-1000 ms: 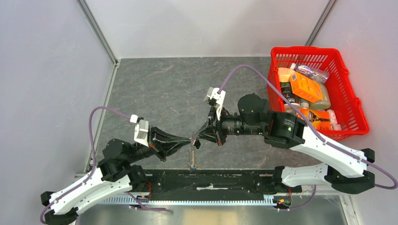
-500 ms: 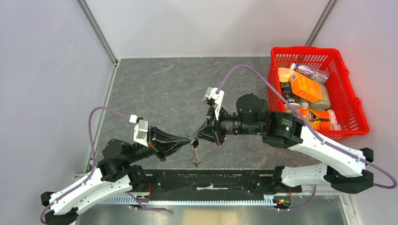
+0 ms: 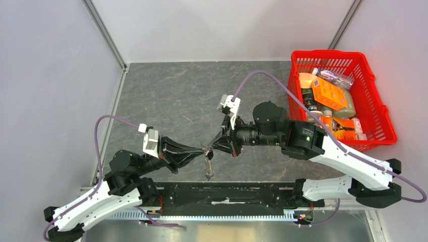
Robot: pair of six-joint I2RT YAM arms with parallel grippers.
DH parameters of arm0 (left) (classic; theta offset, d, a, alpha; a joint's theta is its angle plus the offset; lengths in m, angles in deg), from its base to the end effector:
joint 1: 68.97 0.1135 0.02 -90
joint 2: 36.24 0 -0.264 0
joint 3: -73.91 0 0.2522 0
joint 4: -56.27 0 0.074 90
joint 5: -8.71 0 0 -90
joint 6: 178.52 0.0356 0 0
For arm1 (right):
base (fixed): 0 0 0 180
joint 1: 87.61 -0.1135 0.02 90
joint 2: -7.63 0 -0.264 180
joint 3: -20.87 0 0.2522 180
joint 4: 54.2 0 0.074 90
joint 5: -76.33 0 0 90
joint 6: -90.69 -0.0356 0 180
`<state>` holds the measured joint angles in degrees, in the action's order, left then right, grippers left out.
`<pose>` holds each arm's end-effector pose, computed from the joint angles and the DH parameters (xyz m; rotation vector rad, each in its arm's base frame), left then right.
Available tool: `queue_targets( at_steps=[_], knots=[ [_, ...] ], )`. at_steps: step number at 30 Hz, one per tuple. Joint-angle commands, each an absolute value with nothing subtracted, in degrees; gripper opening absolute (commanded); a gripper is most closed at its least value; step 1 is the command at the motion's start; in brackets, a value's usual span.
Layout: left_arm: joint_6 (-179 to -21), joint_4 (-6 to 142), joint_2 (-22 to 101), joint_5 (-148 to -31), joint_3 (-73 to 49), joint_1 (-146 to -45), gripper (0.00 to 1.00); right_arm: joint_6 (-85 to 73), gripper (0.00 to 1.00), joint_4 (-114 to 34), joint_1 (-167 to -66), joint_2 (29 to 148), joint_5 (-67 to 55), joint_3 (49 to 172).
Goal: Put the keys on the keyring
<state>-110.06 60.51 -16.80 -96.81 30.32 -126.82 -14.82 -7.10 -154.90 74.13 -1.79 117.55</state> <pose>0.0467 -0.0923 0.3414 0.6614 1.1858 -1.3535 0.0847 0.2213 0.4507 -1.0281 1.7595 1.1543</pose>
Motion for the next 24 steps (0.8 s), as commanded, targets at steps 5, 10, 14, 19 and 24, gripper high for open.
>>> queue_targets(
  at_steps=[5,10,14,19,24],
  knots=[
    [-109.56,56.75,-17.52,-97.68,28.6,-126.61,0.02,-15.41,0.0,-10.07,-155.0,74.23,-4.35,117.5],
    [-109.52,56.68,-17.91,-97.55,28.67,-126.63,0.02,-15.2,0.0,-9.6,-155.02,74.31,-4.63,117.52],
    [-109.56,56.68,-18.02,-97.24,28.67,-126.67,0.02,-14.97,0.0,-9.41,-155.09,74.08,-3.86,117.18],
    [-109.68,56.68,-18.26,-96.68,28.72,-126.66,0.02,-14.54,0.0,-8.89,-155.19,74.03,-3.93,116.57],
    [-109.77,56.98,-18.7,-96.09,28.63,-126.61,0.02,-14.16,0.0,-8.45,-155.55,73.05,-6.04,114.95]
  ],
)
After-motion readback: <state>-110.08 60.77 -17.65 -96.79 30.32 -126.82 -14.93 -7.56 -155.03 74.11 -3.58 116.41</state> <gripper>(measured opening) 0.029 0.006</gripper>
